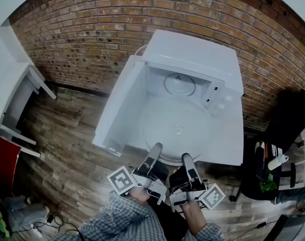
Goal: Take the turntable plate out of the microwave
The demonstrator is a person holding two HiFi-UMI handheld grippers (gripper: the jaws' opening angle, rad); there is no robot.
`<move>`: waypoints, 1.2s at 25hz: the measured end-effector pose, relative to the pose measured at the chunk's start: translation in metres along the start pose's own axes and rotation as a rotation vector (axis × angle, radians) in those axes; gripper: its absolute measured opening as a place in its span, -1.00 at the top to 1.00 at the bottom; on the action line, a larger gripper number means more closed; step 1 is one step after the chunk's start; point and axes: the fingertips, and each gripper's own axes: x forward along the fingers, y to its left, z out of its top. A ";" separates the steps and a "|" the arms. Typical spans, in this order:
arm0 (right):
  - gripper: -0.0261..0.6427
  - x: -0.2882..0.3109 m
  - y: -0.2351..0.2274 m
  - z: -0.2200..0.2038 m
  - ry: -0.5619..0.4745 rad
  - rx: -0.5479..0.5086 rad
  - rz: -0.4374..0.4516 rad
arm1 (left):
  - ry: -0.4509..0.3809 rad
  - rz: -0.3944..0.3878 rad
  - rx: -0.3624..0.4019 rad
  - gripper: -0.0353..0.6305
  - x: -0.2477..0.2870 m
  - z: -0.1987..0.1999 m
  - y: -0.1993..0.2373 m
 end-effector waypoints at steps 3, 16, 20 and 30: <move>0.72 -0.001 0.006 0.000 -0.016 -0.008 0.008 | 0.028 -0.012 0.013 0.76 0.002 -0.001 -0.007; 0.73 -0.007 0.011 -0.009 -0.028 -0.018 0.023 | 0.059 -0.026 0.026 0.76 -0.006 -0.001 -0.016; 0.72 -0.006 0.009 -0.014 -0.017 -0.011 0.017 | 0.048 -0.023 0.019 0.75 -0.011 0.002 -0.014; 0.72 -0.005 0.006 -0.017 0.003 -0.034 -0.002 | 0.034 -0.020 0.007 0.75 -0.014 0.006 -0.009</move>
